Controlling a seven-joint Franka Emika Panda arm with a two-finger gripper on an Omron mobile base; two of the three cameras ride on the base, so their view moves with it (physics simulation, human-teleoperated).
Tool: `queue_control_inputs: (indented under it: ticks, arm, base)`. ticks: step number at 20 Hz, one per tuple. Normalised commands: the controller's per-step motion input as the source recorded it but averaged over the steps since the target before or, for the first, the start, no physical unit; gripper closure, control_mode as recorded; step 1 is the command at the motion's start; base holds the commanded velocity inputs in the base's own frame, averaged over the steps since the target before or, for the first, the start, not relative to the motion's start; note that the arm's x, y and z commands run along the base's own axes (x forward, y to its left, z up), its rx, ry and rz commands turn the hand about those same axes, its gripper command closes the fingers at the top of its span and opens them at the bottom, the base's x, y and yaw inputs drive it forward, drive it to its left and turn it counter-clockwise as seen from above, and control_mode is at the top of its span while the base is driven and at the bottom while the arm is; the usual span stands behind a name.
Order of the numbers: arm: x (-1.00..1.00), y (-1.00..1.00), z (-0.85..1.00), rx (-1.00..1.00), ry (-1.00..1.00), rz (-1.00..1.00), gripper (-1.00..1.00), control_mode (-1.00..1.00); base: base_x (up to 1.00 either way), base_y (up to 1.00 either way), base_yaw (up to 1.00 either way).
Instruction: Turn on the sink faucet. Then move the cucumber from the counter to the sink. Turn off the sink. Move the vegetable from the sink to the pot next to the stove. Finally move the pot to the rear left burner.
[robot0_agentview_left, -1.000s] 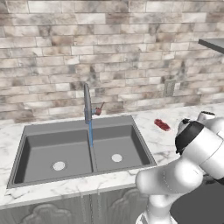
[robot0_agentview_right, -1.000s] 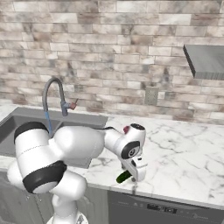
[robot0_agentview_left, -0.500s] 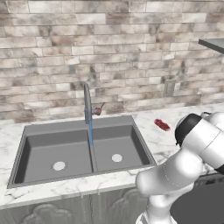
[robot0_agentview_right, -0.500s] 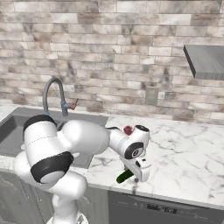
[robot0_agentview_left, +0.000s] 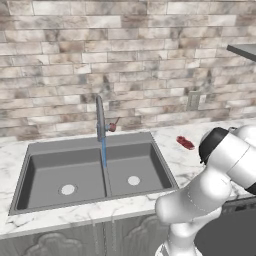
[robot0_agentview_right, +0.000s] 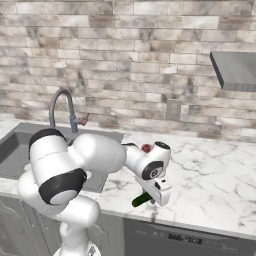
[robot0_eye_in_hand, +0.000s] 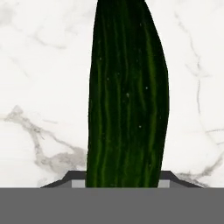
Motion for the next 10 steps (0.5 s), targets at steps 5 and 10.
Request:
queue_control_inputs:
  ticks: [5, 10]
  arm:
    - [0.10, 0.17, 0.01, 0.00, -0.04, 0.00, 1.00, -1.00]
    - [0.00, 0.52, 0.46, -0.01, 0.00, 0.00, 1.00, -1.00]
  base:
    - [0.00, 0.00, 0.00]
    - [0.00, 0.00, 0.00]
